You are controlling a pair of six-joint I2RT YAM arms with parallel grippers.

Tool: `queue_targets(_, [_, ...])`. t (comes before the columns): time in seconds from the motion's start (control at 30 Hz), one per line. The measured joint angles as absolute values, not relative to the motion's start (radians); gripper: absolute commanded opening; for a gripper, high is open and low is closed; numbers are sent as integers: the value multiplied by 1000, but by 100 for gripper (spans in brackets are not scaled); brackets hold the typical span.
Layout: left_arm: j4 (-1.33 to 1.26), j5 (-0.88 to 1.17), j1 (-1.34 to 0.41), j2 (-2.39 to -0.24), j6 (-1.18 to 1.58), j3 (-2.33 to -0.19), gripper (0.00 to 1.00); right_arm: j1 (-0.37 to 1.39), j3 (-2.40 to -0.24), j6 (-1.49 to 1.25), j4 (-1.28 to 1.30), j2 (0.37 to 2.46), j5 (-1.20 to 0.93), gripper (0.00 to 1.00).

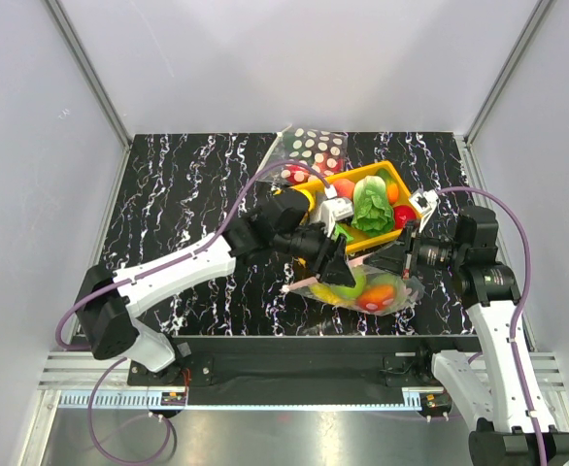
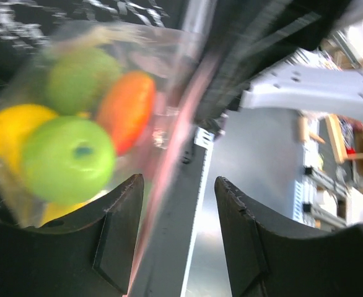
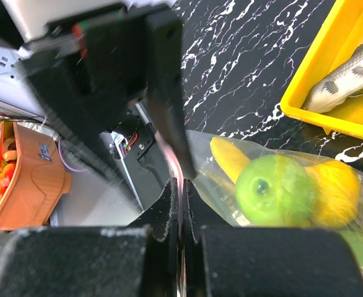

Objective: Open the zip-top bag and remove the fake food
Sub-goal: Open the zipper of the food storage bag at the center of the board.

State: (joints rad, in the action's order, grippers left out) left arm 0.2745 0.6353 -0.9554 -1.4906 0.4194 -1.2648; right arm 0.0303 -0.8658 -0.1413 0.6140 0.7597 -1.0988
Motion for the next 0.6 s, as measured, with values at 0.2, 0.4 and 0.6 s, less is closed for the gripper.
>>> queue_targets(0.2, [228, 704, -987, -1489, 437, -1244, 29, 31, -866, -139, 614, 762, -1093, 0])
queue_targets(0.4, [165, 714, -999, -1489, 476, -1217, 0, 31, -865, -147, 614, 767, -1093, 0])
queue_targets(0.6, [141, 690, -1008, -1481, 492, -1203, 0, 31, -866, -153, 616, 765, -1082, 12])
